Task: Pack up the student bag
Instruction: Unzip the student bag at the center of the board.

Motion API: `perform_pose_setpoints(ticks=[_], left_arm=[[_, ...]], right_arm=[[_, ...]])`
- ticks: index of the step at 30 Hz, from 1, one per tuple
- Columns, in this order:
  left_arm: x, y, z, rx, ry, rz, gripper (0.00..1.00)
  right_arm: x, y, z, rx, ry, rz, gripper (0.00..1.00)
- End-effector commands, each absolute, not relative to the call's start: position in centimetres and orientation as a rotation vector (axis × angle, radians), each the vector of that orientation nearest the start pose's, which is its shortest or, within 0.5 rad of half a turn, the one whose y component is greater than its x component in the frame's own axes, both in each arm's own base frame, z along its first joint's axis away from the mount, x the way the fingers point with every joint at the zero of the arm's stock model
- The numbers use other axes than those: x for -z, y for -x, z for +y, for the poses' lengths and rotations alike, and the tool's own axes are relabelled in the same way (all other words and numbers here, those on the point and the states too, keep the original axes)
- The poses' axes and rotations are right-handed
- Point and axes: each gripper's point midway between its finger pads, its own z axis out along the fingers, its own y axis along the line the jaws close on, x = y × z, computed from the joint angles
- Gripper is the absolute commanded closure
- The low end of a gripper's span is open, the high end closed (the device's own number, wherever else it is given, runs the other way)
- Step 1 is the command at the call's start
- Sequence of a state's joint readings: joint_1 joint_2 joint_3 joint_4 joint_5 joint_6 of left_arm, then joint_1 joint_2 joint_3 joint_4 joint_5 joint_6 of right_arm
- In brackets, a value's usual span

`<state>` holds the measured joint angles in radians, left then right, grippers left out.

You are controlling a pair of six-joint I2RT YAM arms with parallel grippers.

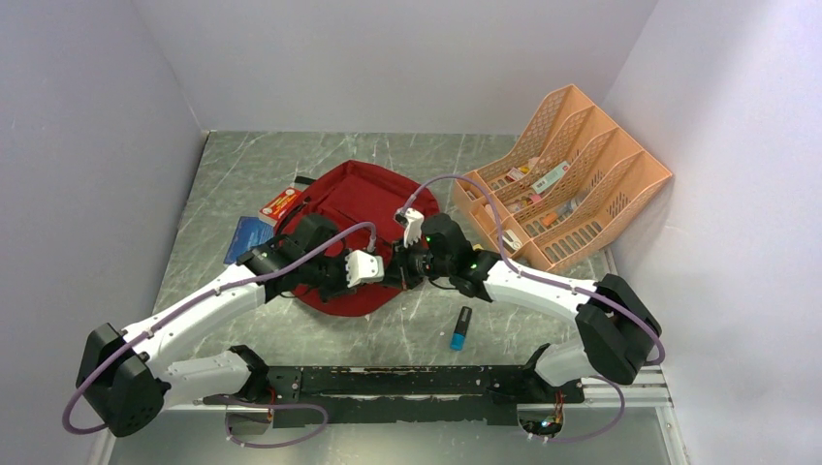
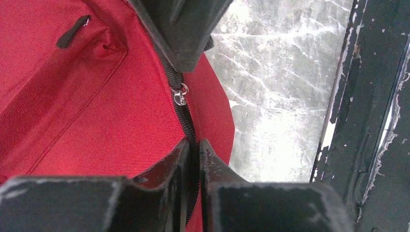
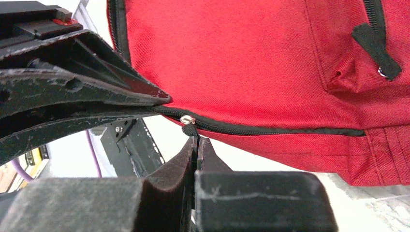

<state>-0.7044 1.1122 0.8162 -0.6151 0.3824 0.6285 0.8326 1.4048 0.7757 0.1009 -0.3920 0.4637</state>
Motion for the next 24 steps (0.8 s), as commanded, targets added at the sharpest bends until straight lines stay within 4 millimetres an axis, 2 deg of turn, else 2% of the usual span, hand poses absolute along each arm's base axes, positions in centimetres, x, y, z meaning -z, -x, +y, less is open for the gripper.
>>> perform_pose_setpoints(ticks=[1,2,8,24], left_arm=[[-12.4,-17.1,-22.1,0.583,-1.64,1.809,0.92],[-12.3,-17.0,-22.1,0.582,-1.641,1.813,0.95],[-12.5,-17.3,-21.6,0.536,-1.632,1.826,0.95],[-13.1,-17.4,-21.2,0.507,-1.627,1.823,0.95]], right_arm=[[-14.2,-21.3,33.9,-1.096,0.645,2.156,1.0],[-14.0,-21.4,33.8,-1.084,0.643,2.167,1.0],[-12.7,-22.2,32.3,-0.94,0.621,2.253,1.0],[-10.3,-27.0,26.4,-0.482,0.487,2.392,1.0]])
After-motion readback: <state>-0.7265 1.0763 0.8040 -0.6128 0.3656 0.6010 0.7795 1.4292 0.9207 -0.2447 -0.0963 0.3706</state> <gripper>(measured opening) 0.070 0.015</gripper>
